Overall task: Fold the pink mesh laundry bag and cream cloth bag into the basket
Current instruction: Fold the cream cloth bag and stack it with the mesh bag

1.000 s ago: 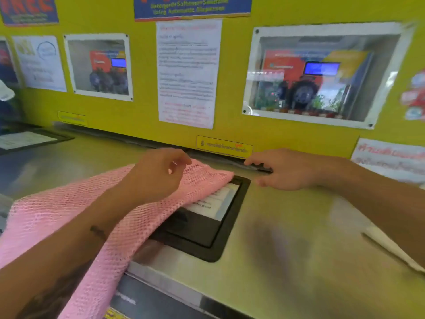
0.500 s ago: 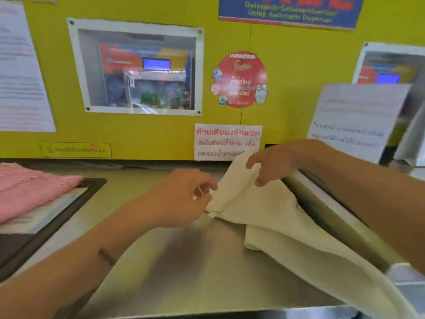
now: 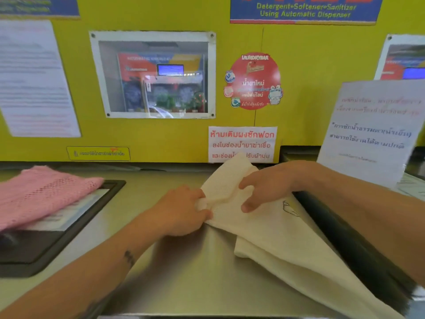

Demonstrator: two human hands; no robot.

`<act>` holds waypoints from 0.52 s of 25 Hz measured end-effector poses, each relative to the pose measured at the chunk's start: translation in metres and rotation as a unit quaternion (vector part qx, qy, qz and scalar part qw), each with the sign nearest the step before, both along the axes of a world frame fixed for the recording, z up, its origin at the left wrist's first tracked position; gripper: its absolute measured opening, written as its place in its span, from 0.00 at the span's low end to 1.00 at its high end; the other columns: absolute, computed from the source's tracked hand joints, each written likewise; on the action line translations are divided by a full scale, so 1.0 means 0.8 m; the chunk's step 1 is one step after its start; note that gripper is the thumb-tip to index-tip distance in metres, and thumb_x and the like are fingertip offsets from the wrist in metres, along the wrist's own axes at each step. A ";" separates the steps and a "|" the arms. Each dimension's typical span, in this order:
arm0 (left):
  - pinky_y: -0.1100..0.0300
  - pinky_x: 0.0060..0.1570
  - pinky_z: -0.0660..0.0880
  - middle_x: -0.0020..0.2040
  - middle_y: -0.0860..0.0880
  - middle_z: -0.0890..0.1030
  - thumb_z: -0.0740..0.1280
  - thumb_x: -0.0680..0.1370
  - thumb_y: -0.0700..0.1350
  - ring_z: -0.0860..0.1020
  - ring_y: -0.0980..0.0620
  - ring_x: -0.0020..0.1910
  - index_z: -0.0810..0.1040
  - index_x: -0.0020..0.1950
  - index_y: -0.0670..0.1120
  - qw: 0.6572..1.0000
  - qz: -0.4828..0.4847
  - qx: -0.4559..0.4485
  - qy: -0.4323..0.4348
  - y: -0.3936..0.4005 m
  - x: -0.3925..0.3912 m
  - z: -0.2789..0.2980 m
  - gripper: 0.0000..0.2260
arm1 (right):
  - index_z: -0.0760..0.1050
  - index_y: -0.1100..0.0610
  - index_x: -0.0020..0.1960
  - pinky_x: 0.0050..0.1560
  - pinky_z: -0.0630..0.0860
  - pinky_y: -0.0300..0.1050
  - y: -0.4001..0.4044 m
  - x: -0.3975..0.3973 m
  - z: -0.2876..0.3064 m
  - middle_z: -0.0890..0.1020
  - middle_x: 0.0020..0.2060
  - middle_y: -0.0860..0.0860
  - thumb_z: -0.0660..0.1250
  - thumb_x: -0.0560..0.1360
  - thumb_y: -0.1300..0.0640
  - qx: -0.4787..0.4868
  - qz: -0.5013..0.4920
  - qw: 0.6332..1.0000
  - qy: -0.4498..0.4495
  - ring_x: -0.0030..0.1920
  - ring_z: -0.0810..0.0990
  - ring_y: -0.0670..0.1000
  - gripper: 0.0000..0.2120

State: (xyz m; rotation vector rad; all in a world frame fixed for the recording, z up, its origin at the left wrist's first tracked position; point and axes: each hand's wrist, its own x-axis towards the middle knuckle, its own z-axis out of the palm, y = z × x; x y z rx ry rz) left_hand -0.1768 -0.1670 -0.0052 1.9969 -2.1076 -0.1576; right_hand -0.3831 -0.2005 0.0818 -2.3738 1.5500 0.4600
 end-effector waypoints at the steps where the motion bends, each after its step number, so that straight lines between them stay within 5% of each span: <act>1: 0.53 0.59 0.71 0.59 0.49 0.75 0.64 0.75 0.59 0.74 0.45 0.60 0.74 0.62 0.55 1.000 0.007 -0.020 0.023 0.009 0.014 0.000 0.17 | 0.52 0.44 0.79 0.73 0.61 0.55 0.005 0.015 0.001 0.58 0.78 0.45 0.66 0.73 0.36 -0.005 0.012 1.000 -0.004 0.76 0.59 0.54 0.41; 6: 0.55 0.44 0.75 0.43 0.54 0.82 0.70 0.73 0.56 0.79 0.52 0.44 0.81 0.47 0.53 0.978 0.071 -0.146 0.130 0.058 0.098 0.009 0.08 | 0.36 0.47 0.79 0.71 0.61 0.53 0.035 0.129 -0.030 0.56 0.79 0.51 0.65 0.68 0.29 -0.049 0.104 0.993 -0.005 0.76 0.59 0.57 0.54; 8: 0.55 0.42 0.76 0.39 0.54 0.83 0.70 0.73 0.55 0.79 0.54 0.40 0.82 0.45 0.53 0.955 0.086 -0.190 0.210 0.074 0.130 0.018 0.07 | 0.38 0.47 0.79 0.67 0.66 0.54 0.040 0.176 -0.053 0.61 0.75 0.54 0.67 0.68 0.32 -0.081 0.111 0.990 -0.031 0.72 0.66 0.59 0.53; 10: 0.53 0.43 0.78 0.39 0.54 0.84 0.69 0.74 0.53 0.81 0.54 0.40 0.83 0.44 0.54 0.937 0.080 -0.212 0.265 0.089 0.165 0.018 0.05 | 0.55 0.49 0.75 0.58 0.73 0.52 0.041 0.214 -0.067 0.72 0.64 0.53 0.68 0.69 0.42 -0.108 0.113 0.984 -0.080 0.62 0.73 0.57 0.39; 13: 0.52 0.51 0.79 0.45 0.57 0.85 0.70 0.75 0.51 0.83 0.57 0.44 0.82 0.48 0.57 0.916 0.091 -0.214 0.326 0.108 0.210 0.008 0.03 | 0.73 0.51 0.55 0.43 0.74 0.46 0.034 0.239 -0.061 0.77 0.46 0.50 0.63 0.72 0.55 -0.159 0.121 0.960 -0.197 0.48 0.77 0.54 0.12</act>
